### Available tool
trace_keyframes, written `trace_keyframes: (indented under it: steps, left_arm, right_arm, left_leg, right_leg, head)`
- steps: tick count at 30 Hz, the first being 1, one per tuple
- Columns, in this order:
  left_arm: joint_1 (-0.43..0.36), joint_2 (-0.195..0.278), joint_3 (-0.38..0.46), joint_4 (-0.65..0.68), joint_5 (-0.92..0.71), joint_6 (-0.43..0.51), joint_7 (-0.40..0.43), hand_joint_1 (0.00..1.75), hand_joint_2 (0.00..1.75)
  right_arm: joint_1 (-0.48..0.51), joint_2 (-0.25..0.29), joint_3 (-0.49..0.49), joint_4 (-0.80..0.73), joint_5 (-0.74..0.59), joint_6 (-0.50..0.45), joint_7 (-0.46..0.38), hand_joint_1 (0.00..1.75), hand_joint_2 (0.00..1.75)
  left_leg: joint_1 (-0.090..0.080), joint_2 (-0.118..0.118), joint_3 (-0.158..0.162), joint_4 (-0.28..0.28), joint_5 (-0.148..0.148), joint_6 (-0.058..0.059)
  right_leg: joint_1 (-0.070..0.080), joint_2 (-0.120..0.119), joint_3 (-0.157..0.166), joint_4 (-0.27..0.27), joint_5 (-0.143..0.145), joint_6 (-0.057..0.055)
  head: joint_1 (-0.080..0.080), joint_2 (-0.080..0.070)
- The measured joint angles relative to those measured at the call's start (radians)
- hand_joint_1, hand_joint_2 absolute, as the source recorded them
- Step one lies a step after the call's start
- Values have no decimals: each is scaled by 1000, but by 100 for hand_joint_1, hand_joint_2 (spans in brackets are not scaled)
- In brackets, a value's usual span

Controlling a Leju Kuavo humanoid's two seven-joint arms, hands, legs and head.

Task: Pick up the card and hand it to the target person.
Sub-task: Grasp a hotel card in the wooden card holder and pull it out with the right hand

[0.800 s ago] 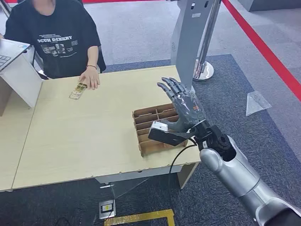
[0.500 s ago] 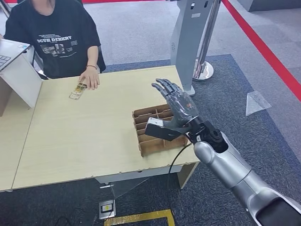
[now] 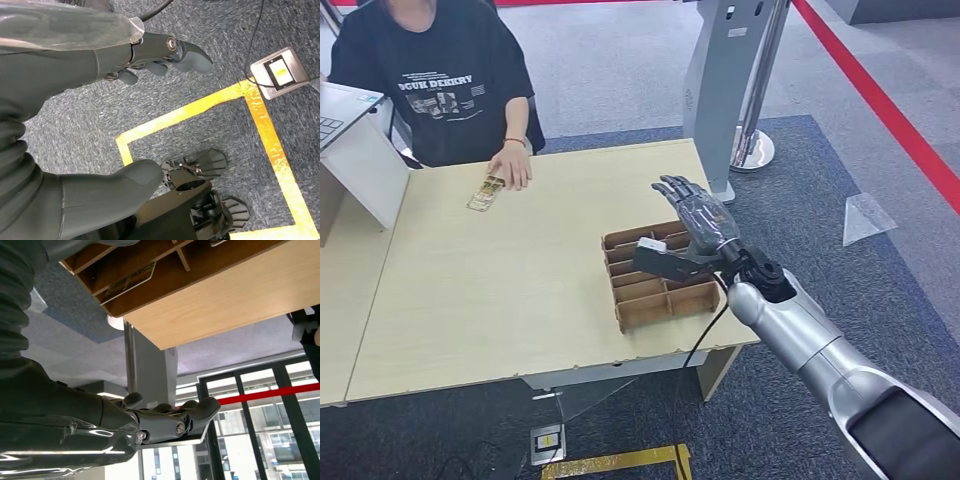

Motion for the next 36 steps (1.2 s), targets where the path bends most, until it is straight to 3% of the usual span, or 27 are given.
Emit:
trace_keyframes:
  steps: [14,16,20,23,26,36]
  left_arm:
    - [-7,-1,-11,0,-2,-5,0,0,175]
    - [-6,-1,-14,0,-2,-5,0,0,175]
    - [-6,0,-17,0,-2,-5,-2,0,175]
    - [-7,0,-19,0,-1,-5,-9,0,175]
    - [-7,0,-20,0,-1,-5,-12,0,175]
    - [-4,0,-23,0,-1,-5,-12,0,175]
  right_arm:
    - [-20,1,13,122,-42,-26,-40,4,175]
    - [-21,1,13,145,-45,-28,-41,31,175]
    - [-23,1,14,182,-49,-34,-42,125,175]
    - [-24,1,15,198,-53,-37,-44,160,175]
    - [-24,1,15,206,-58,-40,-47,175,175]
    - [-37,1,15,225,-64,-46,-55,175,175]
  left_leg:
    - [0,0,0,0,0,0]
    - [0,0,0,0,0,0]
    - [0,0,0,0,0,0]
    - [0,0,0,0,0,0]
    - [0,0,0,0,0,0]
    - [0,0,0,0,0,0]
  right_leg:
    - [0,0,0,0,0,0]
    - [0,0,0,0,0,0]
    - [0,0,0,0,0,0]
    - [0,0,0,0,0,0]
    - [0,0,0,0,0,0]
    - [0,0,0,0,0,0]
  head:
    - [0,0]
    - [0,0]
    - [0,0]
    - [0,0]
    - [0,0]
    - [0,0]
